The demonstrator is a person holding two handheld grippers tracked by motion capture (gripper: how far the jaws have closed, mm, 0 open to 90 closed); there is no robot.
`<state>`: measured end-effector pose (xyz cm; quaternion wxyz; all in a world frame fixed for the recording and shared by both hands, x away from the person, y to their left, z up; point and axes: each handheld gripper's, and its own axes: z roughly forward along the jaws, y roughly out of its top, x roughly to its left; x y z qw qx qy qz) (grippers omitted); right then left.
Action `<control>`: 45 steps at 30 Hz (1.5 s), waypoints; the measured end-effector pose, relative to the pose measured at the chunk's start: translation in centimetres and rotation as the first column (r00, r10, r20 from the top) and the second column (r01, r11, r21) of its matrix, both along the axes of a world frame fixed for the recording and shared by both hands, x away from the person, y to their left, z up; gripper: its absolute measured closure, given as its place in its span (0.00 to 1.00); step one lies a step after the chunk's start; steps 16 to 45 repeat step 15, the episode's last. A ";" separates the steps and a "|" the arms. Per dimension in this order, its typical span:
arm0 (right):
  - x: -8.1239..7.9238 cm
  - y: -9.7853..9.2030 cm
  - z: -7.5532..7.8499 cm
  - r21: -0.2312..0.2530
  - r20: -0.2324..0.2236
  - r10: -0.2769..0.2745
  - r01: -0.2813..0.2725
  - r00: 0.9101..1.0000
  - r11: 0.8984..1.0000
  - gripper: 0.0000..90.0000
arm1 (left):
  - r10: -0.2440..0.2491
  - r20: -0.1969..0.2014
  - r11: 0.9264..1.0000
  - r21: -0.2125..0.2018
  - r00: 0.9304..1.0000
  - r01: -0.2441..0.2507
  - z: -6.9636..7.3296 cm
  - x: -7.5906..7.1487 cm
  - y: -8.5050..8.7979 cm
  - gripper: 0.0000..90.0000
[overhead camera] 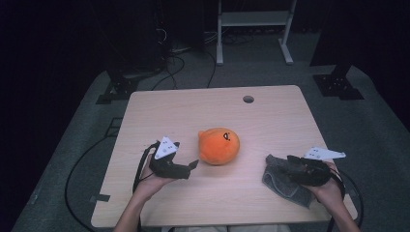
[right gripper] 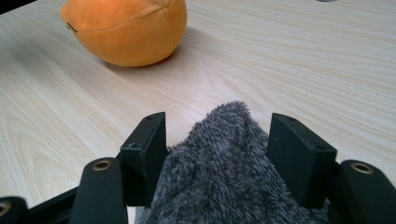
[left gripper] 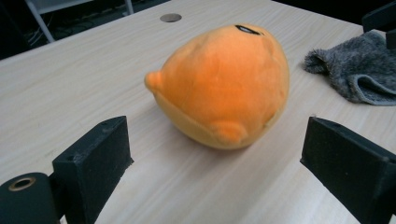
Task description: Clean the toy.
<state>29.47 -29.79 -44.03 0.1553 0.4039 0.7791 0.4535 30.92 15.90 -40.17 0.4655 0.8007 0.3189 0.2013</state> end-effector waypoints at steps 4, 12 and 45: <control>-0.2 0.2 0.0 0.000 0.004 0.000 0.000 1.000 1.000 0.40 | 0.021 -0.002 1.000 -0.010 1.000 -0.021 -0.5 -0.8 0.9 0.08; -0.9 -0.3 0.1 0.014 0.018 -0.010 0.010 1.000 1.000 0.40 | 0.082 0.012 0.996 -0.041 0.997 -0.081 -3.1 -2.1 2.3 0.08; -0.8 -0.5 -0.2 0.023 0.011 -0.015 0.014 1.000 1.000 0.40 | 0.077 0.028 0.997 0.009 0.997 -0.077 -3.4 -2.3 2.3 0.08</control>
